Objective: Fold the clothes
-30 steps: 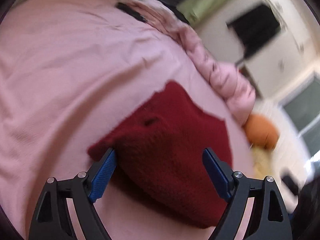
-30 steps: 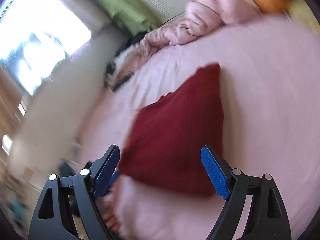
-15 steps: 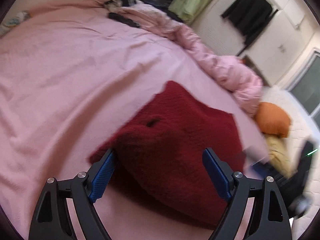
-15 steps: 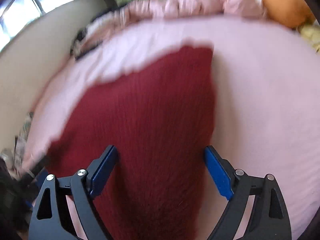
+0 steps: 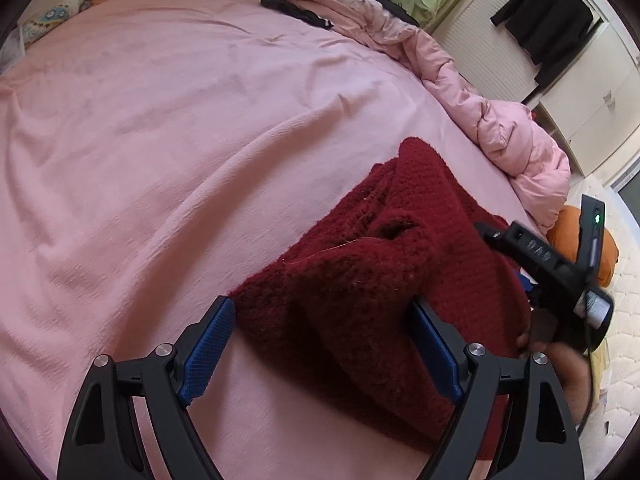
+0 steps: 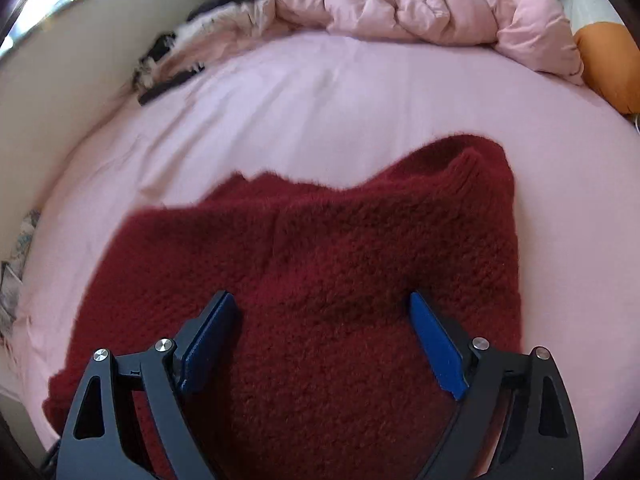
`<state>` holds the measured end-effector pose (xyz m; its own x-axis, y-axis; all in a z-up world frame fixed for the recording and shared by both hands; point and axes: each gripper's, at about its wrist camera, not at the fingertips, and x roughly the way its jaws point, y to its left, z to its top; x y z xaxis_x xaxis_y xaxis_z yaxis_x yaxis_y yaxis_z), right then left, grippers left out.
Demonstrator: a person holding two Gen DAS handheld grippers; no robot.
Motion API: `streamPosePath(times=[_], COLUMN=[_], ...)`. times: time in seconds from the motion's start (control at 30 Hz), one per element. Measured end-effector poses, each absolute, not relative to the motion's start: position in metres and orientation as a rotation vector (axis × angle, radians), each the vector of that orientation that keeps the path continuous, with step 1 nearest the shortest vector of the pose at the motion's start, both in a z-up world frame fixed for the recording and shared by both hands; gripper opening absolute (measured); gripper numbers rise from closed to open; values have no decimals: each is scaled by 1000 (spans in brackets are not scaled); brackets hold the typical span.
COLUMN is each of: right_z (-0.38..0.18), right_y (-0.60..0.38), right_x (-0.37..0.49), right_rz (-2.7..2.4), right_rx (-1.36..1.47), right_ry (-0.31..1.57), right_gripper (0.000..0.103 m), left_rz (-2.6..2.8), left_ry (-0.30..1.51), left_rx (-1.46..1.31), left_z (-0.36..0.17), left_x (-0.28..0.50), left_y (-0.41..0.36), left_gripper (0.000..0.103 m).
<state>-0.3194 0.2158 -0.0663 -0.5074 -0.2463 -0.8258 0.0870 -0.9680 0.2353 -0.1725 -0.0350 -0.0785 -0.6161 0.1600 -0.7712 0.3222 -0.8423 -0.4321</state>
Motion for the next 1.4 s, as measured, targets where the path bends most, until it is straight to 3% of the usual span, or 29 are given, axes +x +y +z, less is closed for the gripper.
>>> streamPosePath(times=[0.27,0.47,0.6,0.83,0.93,1.1,1.2,1.3,1.4], right_z=[-9,-51,-68,-38,-3,28,46,50,55], right_y=[214,197,174,177,177,185,191,212,215], right_x=[-252,-236,-232,-212,-172,-96,-50,-17,10], right_rz=[-2654,-2570,-2679,-2735,-2857,-2984,-3065,-3162,-3102], right_rx=[1217,1412,1346,1305,1252,1196,1158,1157,1092], right_ry=[-287,-219,49,24,24,0,-21,-131,-310], right_gripper=[87,88,96,97,97,97,97,97,97], left_rz=[-2591,-2593,-2577,-2601,-2622,-2889,-3058,-3107,-3180], left_ry=[882,871,863,826,960,1256,1276,1017,529], left_rx=[1330,1340,1360,1303,1221,1433,1388,1201,1144], left_z=[-79,-79,-83,-69,-55,-30,3,35,50], left_x=[-171,-170,-171,-157,-138,-106,-75,-45,-28], left_y=[-39,-39,-39,-45,-64,-82,-101,-112,-80], left_gripper=[86,86,86,86,86,86,87,89,89])
